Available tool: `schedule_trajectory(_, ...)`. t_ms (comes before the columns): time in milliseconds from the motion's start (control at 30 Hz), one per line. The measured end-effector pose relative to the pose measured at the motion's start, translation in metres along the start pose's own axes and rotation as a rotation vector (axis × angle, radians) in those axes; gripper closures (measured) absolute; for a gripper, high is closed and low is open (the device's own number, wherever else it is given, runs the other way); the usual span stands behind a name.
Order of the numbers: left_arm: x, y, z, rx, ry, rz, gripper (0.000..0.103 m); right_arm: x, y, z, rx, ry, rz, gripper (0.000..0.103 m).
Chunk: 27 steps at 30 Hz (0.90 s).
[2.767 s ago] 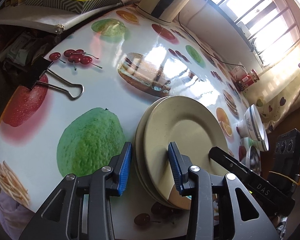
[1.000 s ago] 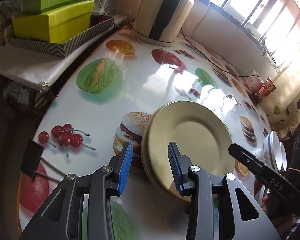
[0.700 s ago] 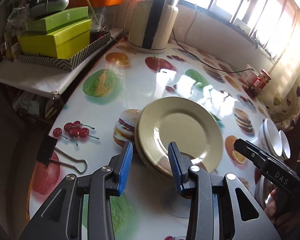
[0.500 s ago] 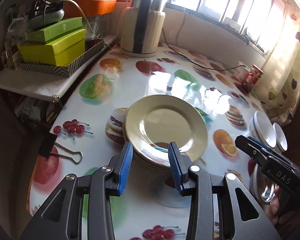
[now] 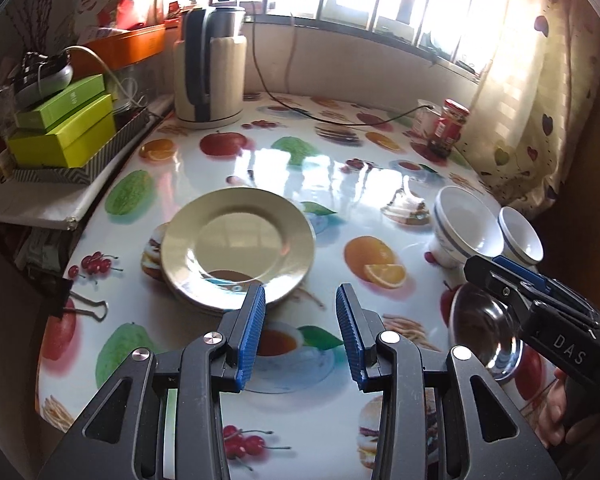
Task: Organize plates and bowls
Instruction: 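Move both open grippers away from the plates toward the white bowls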
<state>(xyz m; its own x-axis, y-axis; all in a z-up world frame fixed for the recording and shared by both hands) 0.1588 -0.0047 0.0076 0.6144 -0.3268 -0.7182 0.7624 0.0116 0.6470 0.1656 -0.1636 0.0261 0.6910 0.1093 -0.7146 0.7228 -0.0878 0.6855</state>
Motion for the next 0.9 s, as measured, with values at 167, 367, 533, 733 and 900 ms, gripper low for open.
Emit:
schedule_trajectory(167,0.005,0.002,0.018,0.032,-0.019,-0.004,0.065,-0.008,-0.003,0.019,0.017,-0.029,0.009,0.056)
schedule_trajectory(367,0.012,0.008,0.039,0.074,-0.031,0.0,0.065,-0.018,-0.002,0.044,0.049,-0.078,0.033,0.056)
schedule_trajectory(533,0.023,0.015,0.055,0.109,-0.057,-0.009,0.065,-0.021,0.0,0.067,0.077,-0.112,0.044,0.056)
schedule_trajectory(733,0.04,0.029,0.073,0.121,-0.103,-0.017,0.065,-0.016,0.006,0.093,0.106,-0.147,0.041,0.056)
schedule_trajectory(900,0.061,0.039,0.084,0.119,-0.145,-0.043,0.065,-0.011,0.015,0.113,0.125,-0.183,0.048,0.056)
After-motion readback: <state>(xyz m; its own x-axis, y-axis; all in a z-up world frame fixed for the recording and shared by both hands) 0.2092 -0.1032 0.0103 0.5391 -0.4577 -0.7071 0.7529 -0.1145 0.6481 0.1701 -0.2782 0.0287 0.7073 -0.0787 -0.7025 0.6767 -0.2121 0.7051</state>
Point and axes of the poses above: each gripper's, at about its wrist camera, not at the fingertips, and x roughly the way its jaws point, z to its right, y to its top, the point moved 5 cm from there along x, roughly the way its jaws point, and after that the axes turned 9 degrees about -y, right-handed, at the moved point
